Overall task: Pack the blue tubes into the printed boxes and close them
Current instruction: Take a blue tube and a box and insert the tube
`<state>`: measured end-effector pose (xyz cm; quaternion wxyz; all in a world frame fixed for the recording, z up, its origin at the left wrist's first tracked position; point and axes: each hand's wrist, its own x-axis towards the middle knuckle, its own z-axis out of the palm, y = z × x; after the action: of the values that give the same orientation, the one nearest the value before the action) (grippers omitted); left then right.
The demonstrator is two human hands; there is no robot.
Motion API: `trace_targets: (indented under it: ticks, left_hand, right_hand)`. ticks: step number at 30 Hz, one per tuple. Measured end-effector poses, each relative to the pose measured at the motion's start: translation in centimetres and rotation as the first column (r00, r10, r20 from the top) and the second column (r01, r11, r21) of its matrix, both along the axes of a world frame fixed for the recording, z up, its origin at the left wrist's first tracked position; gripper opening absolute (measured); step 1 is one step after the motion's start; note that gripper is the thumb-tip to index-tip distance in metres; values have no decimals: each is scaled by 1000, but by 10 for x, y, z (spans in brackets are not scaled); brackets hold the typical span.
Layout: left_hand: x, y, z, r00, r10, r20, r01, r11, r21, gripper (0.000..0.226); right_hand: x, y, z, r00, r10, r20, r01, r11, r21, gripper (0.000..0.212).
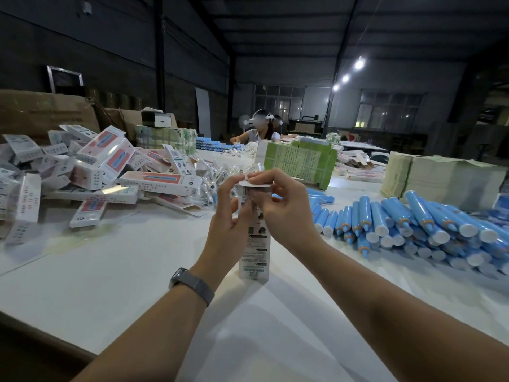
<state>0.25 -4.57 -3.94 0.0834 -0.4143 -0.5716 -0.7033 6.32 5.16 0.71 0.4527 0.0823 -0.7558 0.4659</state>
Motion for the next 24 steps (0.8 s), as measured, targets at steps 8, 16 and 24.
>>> trace_targets:
  ticks: [8, 16, 24]
  left_hand:
    - [-1, 4, -1, 998, 13, -62, -13, 1000, 0, 54]
    - [-3, 8, -5, 995, 62, -76, -64, 998, -23, 51]
    - [-5, 11, -8, 990, 106, -97, -104, 994, 20, 40]
  right_hand:
    - [2, -3, 5, 1000, -10, 7, 10, 1000, 2, 6]
    - [-2, -5, -2, 997, -49, -54, 53, 997, 56, 10]
    - [-7, -9, 2, 985, -152, -78, 161, 978, 134, 12]
